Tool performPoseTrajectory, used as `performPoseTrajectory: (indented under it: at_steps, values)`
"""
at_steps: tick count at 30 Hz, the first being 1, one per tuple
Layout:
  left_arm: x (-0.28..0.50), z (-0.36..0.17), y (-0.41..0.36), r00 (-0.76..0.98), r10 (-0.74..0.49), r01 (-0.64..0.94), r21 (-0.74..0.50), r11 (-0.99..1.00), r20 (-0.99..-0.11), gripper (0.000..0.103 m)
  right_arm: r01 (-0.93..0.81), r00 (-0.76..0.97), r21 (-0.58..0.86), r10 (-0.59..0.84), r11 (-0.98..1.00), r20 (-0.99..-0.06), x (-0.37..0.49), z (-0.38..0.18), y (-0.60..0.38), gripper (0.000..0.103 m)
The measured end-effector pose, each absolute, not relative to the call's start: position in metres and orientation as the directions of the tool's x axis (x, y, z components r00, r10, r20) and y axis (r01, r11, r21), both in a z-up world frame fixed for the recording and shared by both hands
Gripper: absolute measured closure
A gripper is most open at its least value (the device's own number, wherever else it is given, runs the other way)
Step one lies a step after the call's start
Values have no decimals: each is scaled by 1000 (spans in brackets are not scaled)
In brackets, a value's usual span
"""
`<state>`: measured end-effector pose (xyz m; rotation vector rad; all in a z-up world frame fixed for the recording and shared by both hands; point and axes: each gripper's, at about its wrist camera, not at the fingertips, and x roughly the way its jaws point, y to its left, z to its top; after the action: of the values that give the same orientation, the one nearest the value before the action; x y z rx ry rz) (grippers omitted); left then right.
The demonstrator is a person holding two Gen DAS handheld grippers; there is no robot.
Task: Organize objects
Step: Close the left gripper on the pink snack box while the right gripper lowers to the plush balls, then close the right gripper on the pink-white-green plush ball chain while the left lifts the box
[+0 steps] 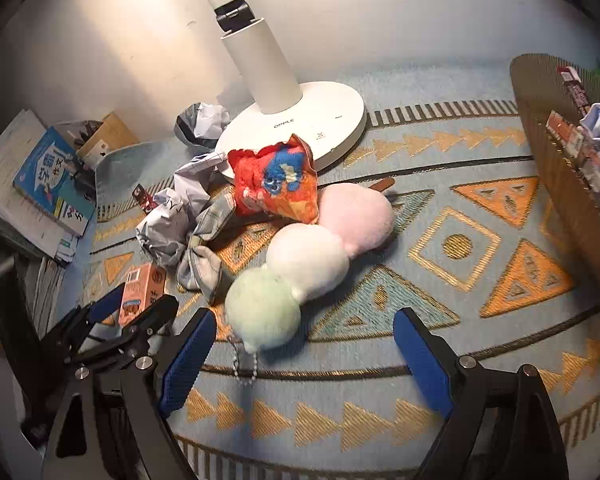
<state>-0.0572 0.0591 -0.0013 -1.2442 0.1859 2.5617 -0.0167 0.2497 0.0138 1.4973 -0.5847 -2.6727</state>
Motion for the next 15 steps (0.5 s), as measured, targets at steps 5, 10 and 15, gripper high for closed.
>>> performPoseTrajectory:
  at_steps: [5,10,15]
  values:
    - [-51,2,50,-599,238,-291,-69,-954,-765,66,-185,-565,245,-101,-952,-819,-38,13,229,41]
    - [-27,5,35,-571,303,-279,-167,-946,-763,66,-48,-546,220,-159,-974,-823,-13,15,227,47]
    - [5,-3,31,-565,325,-276,-196,-941,-758,66,293,-405,248,-355,-923,-843,52,15,227,46]
